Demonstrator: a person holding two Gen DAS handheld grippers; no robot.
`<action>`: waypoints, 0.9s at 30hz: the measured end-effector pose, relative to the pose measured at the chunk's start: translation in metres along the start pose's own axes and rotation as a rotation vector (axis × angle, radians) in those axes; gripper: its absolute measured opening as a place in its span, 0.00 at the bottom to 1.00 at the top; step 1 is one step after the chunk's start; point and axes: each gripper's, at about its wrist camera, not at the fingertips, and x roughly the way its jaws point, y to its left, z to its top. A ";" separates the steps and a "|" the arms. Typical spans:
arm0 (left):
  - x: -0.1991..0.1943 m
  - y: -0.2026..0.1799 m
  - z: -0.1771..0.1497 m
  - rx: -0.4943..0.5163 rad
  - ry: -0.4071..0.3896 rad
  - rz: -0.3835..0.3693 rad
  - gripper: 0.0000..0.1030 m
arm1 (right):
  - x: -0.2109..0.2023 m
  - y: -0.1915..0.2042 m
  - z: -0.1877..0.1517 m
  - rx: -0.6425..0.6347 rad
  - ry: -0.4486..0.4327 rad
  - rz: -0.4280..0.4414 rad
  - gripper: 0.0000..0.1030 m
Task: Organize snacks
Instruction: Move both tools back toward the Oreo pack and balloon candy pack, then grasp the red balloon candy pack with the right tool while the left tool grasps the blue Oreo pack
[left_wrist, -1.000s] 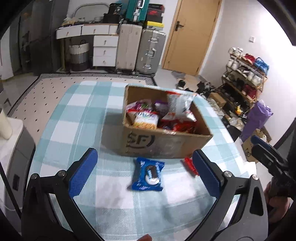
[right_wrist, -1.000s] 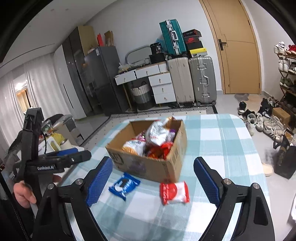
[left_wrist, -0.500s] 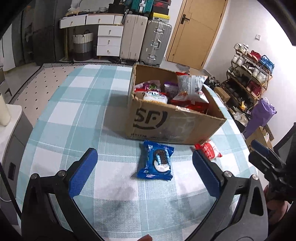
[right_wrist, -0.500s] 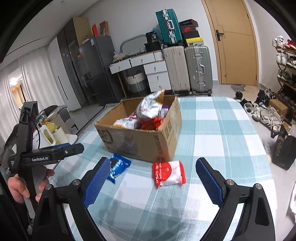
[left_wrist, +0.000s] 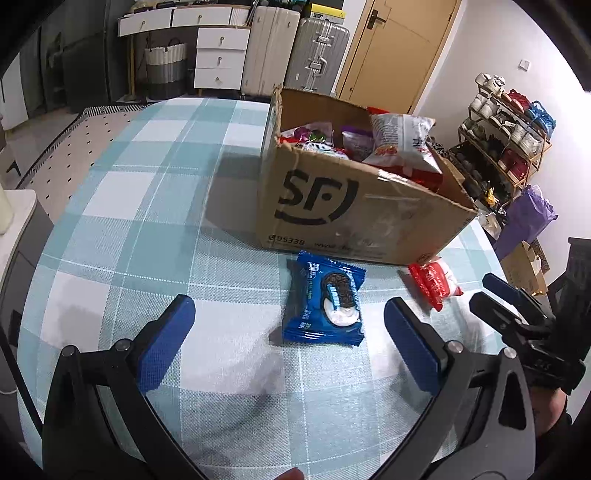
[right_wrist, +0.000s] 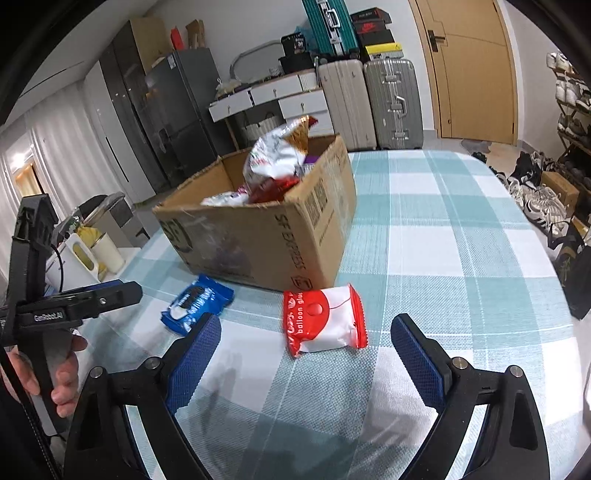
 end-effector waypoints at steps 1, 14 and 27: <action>0.000 0.001 0.000 -0.001 0.001 0.000 0.99 | 0.004 -0.001 0.000 0.001 0.007 -0.001 0.92; 0.016 0.012 0.000 -0.021 0.038 0.005 0.99 | 0.056 -0.010 0.004 0.002 0.099 -0.020 0.85; 0.022 0.013 -0.004 -0.028 0.058 -0.003 0.99 | 0.070 -0.003 0.007 -0.091 0.142 -0.078 0.46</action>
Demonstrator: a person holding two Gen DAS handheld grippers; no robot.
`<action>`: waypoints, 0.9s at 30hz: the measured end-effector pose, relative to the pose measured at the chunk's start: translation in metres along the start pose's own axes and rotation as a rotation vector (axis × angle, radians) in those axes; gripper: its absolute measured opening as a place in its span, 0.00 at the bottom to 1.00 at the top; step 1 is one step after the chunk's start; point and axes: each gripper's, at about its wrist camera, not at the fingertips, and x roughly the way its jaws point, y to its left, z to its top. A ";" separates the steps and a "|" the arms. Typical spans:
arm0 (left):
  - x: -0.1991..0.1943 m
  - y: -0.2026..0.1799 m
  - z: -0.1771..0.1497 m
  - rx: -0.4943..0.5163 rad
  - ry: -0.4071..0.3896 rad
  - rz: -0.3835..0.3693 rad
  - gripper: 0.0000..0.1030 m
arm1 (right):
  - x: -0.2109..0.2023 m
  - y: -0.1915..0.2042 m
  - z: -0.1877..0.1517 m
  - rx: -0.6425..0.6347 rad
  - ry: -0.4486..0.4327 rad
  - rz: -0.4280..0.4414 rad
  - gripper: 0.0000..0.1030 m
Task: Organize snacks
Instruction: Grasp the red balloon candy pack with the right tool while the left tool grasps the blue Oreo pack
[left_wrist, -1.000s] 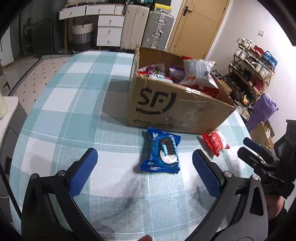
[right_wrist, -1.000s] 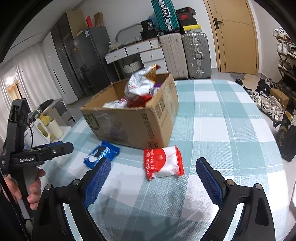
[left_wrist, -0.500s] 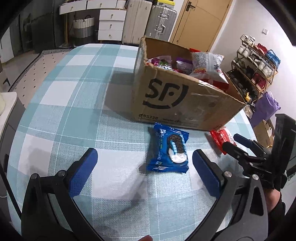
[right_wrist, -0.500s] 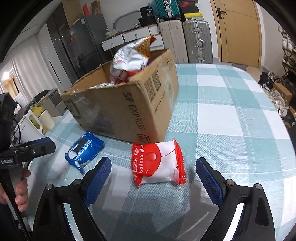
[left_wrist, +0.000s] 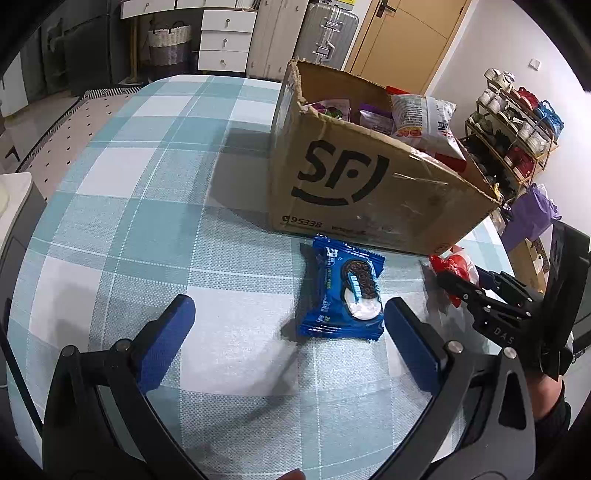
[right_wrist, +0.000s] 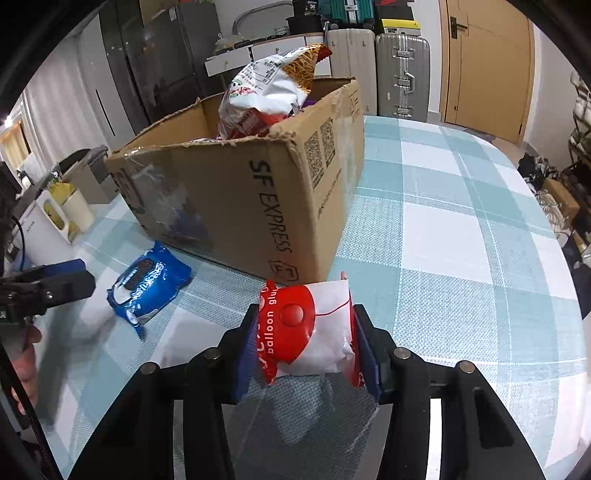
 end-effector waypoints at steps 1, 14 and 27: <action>-0.001 -0.001 -0.001 0.000 0.000 0.000 0.99 | -0.001 -0.001 0.000 0.005 -0.002 0.003 0.46; 0.005 -0.013 0.001 0.023 0.015 -0.021 0.99 | -0.026 -0.006 -0.009 0.079 -0.044 0.035 0.47; 0.023 -0.027 0.003 0.069 0.059 -0.027 0.99 | -0.044 -0.006 -0.017 0.113 -0.083 0.064 0.47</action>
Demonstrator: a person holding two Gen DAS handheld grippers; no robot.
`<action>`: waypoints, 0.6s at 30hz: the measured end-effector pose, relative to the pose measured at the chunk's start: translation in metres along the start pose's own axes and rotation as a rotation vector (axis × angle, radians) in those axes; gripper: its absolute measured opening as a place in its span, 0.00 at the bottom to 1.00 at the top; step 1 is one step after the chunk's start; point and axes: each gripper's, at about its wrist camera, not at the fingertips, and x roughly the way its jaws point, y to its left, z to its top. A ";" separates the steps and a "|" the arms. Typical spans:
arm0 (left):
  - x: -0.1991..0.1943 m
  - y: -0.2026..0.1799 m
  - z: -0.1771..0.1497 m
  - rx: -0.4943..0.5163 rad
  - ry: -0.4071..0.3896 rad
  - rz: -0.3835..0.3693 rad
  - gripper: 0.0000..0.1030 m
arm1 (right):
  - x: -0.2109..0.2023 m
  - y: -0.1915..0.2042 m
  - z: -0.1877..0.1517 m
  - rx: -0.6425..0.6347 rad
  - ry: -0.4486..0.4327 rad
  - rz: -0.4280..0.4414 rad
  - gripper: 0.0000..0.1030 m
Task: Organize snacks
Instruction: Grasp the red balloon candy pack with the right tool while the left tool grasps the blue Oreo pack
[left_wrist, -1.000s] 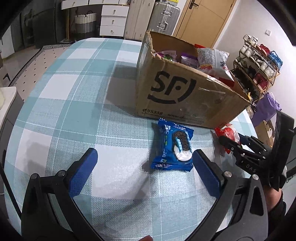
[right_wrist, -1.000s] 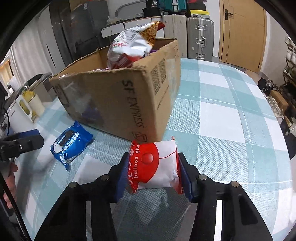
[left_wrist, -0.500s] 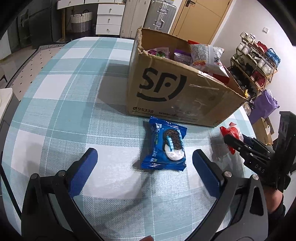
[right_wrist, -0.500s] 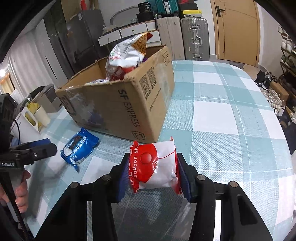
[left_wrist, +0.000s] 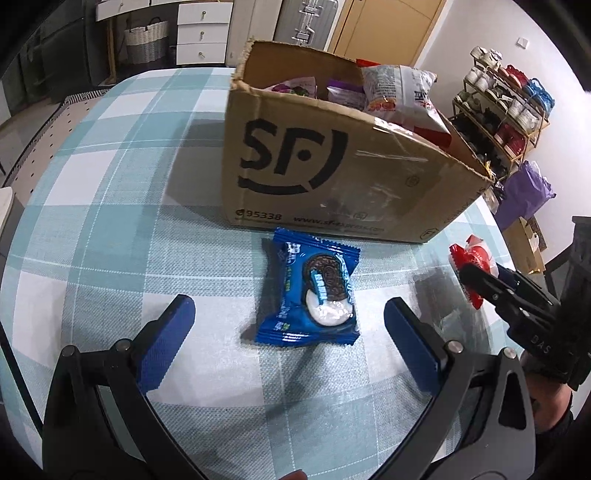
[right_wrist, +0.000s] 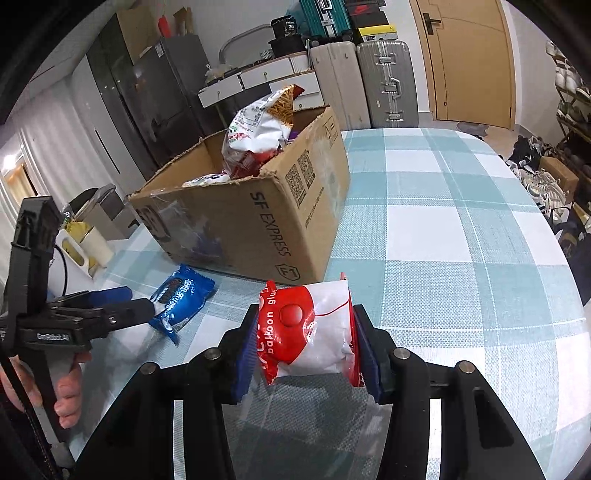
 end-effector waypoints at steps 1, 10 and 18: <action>0.003 -0.001 0.001 0.002 0.006 0.000 0.99 | -0.001 0.000 -0.001 0.002 -0.003 0.003 0.47; 0.026 -0.012 0.005 0.037 0.042 0.034 0.98 | -0.010 0.003 -0.005 0.008 -0.016 0.013 0.47; 0.028 -0.014 0.007 0.073 -0.002 0.028 0.48 | -0.014 0.007 -0.010 0.014 -0.017 0.021 0.47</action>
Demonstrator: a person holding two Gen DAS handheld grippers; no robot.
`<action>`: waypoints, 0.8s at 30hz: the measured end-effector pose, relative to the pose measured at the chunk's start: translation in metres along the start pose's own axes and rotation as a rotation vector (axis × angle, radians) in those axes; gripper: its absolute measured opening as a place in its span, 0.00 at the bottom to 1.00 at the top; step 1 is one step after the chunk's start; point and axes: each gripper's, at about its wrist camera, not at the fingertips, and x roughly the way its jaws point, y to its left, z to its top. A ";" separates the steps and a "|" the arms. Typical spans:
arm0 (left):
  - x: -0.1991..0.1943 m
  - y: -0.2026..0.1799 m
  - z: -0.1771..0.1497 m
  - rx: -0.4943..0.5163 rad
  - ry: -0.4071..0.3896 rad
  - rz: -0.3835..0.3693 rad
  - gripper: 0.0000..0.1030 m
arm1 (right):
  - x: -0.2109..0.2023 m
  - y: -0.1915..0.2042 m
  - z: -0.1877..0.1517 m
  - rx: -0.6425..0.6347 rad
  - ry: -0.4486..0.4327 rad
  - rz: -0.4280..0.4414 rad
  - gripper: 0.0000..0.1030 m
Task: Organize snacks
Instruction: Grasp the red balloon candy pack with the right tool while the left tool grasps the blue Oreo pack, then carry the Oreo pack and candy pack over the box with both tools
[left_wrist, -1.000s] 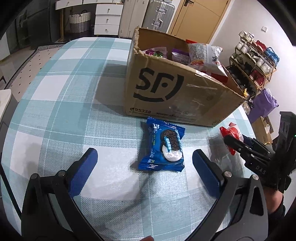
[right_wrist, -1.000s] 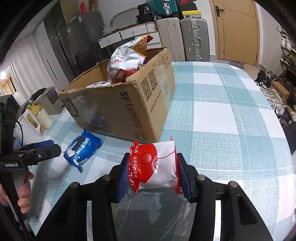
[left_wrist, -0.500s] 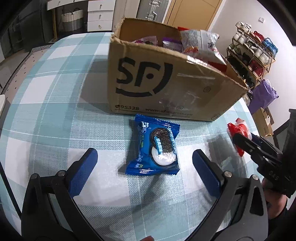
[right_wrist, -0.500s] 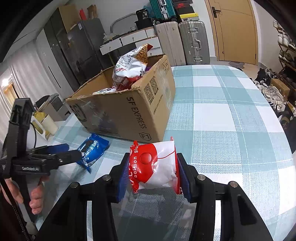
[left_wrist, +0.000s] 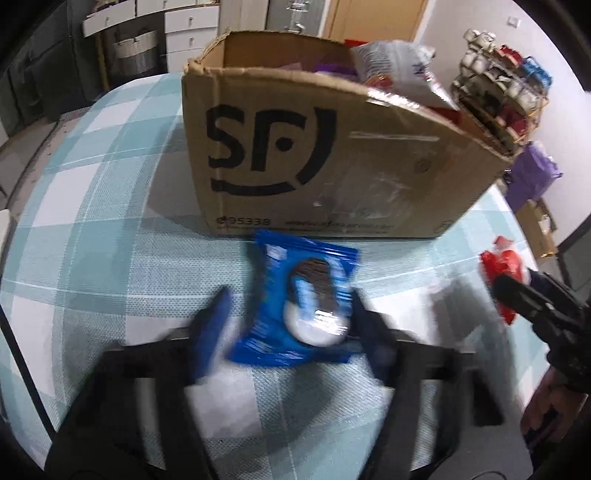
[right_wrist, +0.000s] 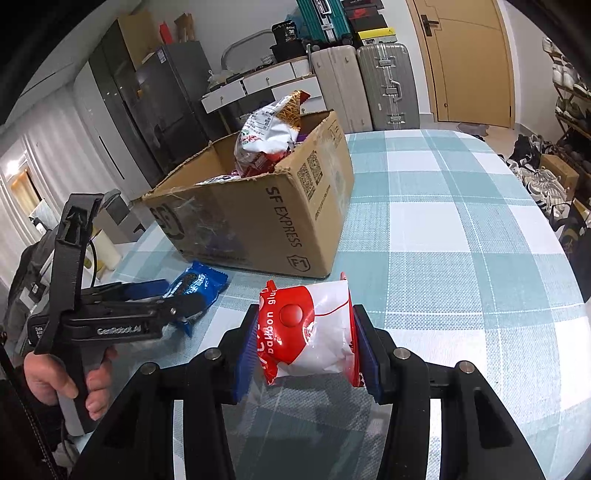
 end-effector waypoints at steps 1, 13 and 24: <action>0.000 0.001 -0.001 0.000 0.002 -0.008 0.46 | 0.000 0.001 0.000 0.000 0.000 0.002 0.47; -0.009 0.004 -0.007 0.006 -0.005 -0.066 0.41 | -0.008 0.020 -0.001 -0.030 -0.010 0.032 0.47; -0.048 0.008 -0.013 0.004 -0.054 -0.089 0.41 | -0.025 0.033 0.005 -0.043 -0.042 0.067 0.47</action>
